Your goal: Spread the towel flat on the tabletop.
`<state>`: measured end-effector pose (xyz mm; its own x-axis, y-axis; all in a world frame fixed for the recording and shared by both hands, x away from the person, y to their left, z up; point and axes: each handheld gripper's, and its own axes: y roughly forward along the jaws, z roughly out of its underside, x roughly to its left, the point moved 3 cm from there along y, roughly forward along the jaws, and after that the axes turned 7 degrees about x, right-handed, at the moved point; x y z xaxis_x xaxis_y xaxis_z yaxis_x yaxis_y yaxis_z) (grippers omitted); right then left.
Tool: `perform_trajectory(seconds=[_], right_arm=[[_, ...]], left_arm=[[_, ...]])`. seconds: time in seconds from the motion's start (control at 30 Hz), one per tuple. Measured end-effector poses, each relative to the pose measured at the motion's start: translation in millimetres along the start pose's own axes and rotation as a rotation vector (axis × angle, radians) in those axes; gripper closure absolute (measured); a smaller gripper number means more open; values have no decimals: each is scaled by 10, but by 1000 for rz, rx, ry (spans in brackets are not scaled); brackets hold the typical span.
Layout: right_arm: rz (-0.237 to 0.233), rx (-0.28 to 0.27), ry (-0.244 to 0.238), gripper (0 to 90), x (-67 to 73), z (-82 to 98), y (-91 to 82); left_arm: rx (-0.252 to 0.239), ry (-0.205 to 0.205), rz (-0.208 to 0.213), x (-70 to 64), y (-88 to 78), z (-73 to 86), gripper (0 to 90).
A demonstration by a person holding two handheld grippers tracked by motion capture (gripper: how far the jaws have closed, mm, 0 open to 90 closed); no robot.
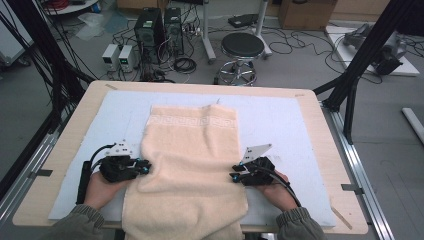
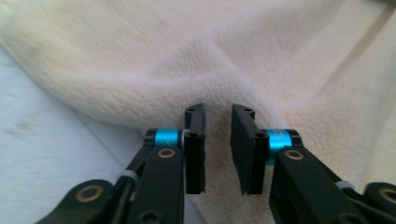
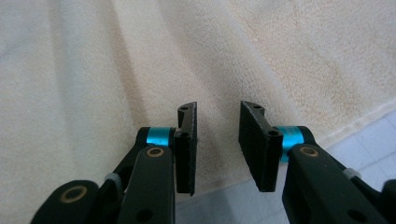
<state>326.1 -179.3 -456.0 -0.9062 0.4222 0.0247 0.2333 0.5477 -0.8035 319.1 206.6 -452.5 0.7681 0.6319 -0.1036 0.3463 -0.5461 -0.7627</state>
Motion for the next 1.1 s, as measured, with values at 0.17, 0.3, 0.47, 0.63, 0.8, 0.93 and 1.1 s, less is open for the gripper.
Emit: perform_trajectory(seconds=[0.17, 0.3, 0.47, 0.63, 0.8, 0.93, 1.1], right_arm=[[-23, -13, 7, 781, -17, -15, 36], [-18, -9, -1, 864, -33, -20, 21], [10, -25, 0, 870, -29, -7, -106], [9, -90, 12, 781, -15, -18, -297], [26, -74, -7, 713, 17, 21, -302], [50, -104, 32, 697, -84, 3, -300], [76, -105, 59, 688, -271, -85, -222]], left_arm=[[33, 36, -50, -22, 52, -37, 865], [6, 33, -134, -12, -41, -40, 888], [-85, -15, -189, 89, -334, -12, 893], [-107, -20, -127, 73, -424, 49, 754], [-60, 43, -32, -72, -291, 104, 687], [-18, 97, 49, -169, -202, 149, 628], [12, 114, 68, -172, -131, 214, 628]])
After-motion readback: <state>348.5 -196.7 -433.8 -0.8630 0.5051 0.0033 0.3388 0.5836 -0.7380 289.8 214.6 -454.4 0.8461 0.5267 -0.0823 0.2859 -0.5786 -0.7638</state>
